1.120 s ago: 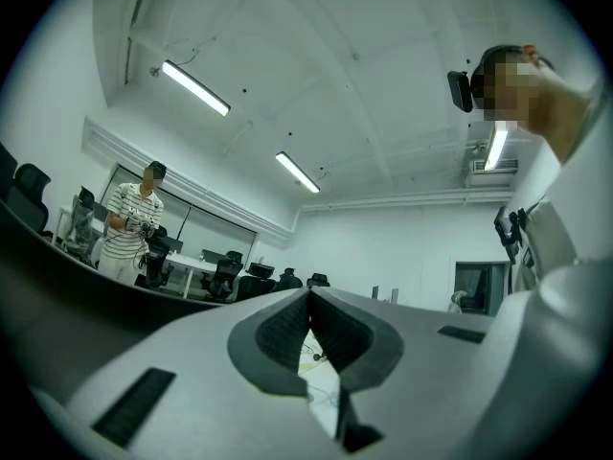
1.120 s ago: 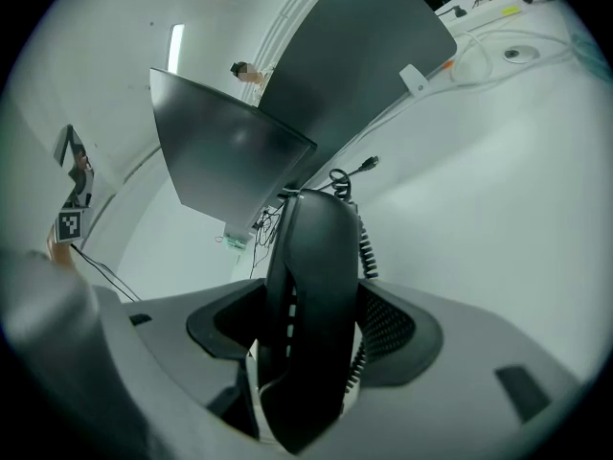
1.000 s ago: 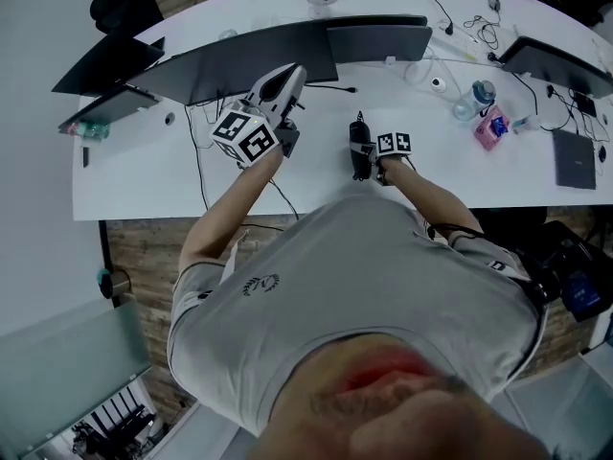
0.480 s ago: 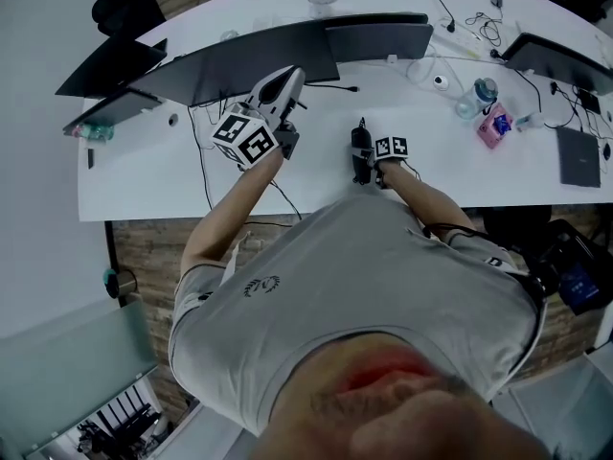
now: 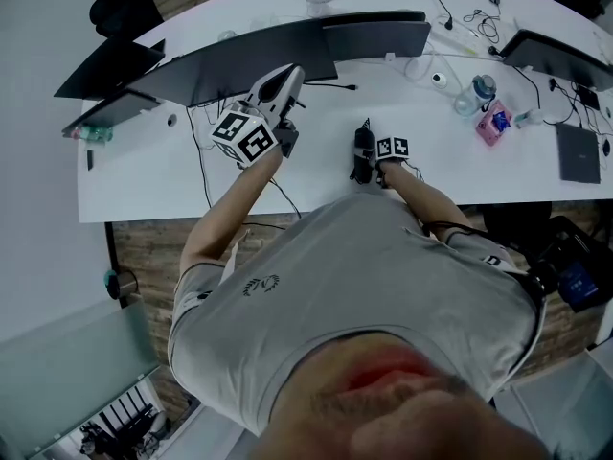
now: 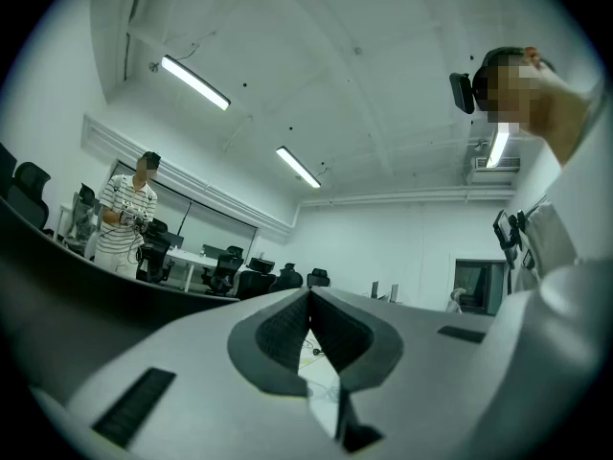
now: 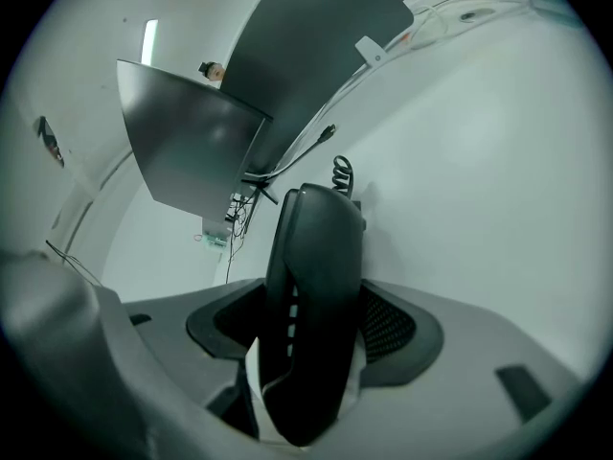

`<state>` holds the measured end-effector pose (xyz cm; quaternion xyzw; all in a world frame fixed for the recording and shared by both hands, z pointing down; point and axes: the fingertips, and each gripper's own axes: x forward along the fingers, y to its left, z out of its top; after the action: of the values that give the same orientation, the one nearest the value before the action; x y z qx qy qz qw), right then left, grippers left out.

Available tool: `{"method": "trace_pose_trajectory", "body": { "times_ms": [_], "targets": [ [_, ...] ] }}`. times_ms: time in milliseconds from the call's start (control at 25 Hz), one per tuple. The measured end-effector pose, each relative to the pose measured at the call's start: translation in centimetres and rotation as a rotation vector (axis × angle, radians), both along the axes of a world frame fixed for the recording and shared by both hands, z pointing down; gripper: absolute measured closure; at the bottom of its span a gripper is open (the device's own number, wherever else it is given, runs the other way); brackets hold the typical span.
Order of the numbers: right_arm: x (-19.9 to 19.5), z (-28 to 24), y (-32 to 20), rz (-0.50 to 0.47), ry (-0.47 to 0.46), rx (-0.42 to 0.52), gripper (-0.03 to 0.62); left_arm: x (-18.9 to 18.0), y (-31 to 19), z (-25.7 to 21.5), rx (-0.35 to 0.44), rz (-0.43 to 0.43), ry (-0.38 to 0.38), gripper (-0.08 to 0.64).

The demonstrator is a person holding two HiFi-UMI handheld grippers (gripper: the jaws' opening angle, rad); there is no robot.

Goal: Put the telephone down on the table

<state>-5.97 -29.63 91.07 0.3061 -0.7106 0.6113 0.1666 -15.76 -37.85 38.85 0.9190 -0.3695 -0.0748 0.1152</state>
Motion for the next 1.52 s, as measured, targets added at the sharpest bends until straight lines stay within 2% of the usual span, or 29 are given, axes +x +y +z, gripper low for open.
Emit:
{"method": "trace_pose_trajectory", "body": {
  "times_ms": [320,600,1120,1360,1520],
  "targets": [
    [-0.3,0.1,0.2,-0.097,0.025,0.014,0.291,-0.2,-0.1,0.3,-0.003,0.0,0.001,0.551],
    [-0.3,-0.1,0.3,-0.116,0.037,0.013,0.291,-0.3,-0.1,0.3,-0.008,0.001,-0.001,0.551],
    [2.0,-0.5,0.1,-0.094,0.061,0.029,0.29,0.6,-0.3,1.5,-0.03,0.014,0.008,0.551],
    [2.5,-1.3,-0.5,-0.05,0.026,0.05,0.29,1.3,-0.3,2.3,-0.042,0.025,0.007,0.551],
    [3.0,-1.0,0.0,-0.075,0.019,0.069,0.297,1.5,-0.2,2.6,-0.05,0.028,0.009,0.551]
  ]
}}
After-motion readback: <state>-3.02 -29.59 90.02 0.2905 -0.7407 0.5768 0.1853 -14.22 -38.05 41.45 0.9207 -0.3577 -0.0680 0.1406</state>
